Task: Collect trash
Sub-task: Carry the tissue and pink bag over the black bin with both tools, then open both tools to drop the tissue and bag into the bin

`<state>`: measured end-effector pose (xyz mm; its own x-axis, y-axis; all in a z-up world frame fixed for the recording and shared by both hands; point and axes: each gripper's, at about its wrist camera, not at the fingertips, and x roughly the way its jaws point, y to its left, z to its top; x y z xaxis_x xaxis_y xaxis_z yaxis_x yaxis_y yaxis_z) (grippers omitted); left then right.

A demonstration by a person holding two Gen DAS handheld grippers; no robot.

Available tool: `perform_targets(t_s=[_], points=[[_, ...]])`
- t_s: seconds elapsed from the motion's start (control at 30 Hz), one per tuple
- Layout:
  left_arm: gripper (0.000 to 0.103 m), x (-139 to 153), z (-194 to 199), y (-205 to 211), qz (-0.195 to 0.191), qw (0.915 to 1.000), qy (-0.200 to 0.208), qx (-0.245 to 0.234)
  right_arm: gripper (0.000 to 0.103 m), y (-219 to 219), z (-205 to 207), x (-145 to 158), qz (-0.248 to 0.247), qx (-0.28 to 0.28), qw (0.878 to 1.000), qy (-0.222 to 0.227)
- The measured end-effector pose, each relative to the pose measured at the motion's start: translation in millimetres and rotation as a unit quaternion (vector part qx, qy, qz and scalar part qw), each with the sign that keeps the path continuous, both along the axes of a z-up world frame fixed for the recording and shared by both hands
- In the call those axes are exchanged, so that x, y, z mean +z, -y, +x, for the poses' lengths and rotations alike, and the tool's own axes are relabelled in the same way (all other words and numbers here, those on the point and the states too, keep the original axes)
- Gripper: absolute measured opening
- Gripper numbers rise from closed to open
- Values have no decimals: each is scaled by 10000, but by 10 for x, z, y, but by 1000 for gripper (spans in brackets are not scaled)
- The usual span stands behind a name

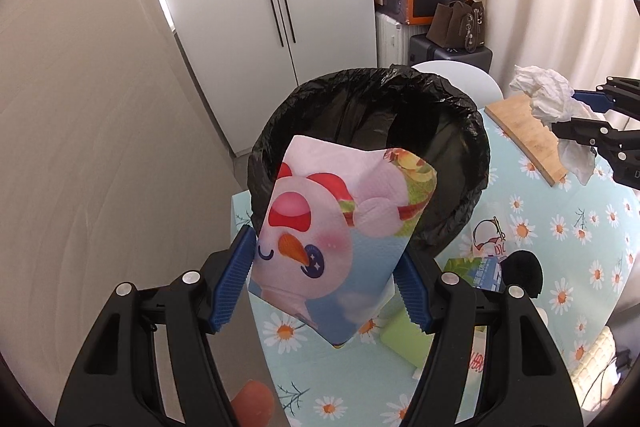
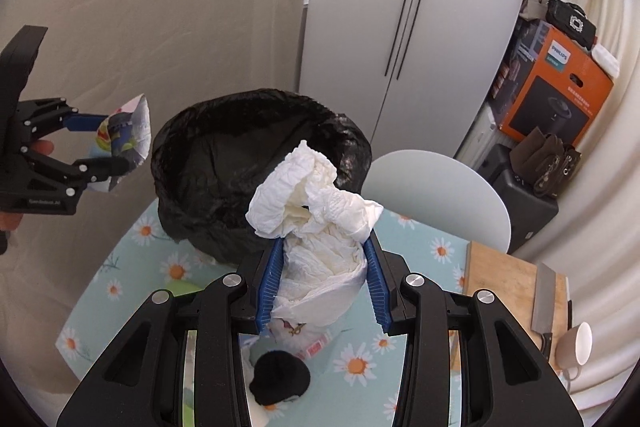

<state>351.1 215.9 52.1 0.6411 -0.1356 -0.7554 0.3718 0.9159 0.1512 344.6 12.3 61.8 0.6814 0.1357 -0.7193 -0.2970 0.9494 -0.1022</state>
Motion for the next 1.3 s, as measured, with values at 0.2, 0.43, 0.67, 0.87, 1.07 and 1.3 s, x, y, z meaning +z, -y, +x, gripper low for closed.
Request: perform_targets(t_s=[0.2, 0.43, 0.67, 0.87, 1.07, 1.3], points=[[68, 10, 277, 41, -56, 9995, 7, -314, 36, -145, 247, 45, 128, -35, 9999, 53], [78, -29, 566, 145, -174, 9982, 34, -573, 41, -160, 545, 36, 339, -134, 9993, 13], [95, -94, 573, 183, -342, 9970, 41, -688, 82, -160, 636, 60, 175, -242, 9992, 265], [96, -156, 463, 107, -277, 9981, 11, -555, 85, 8, 615, -6, 112, -493, 9985, 192], [97, -245, 307, 14, -310, 9985, 2, -449, 85, 152, 503, -117, 160, -723, 9973, 5], [97, -322, 85, -65, -440, 9984, -79, -337, 86, 241, 344, -308, 164, -840, 9959, -303]])
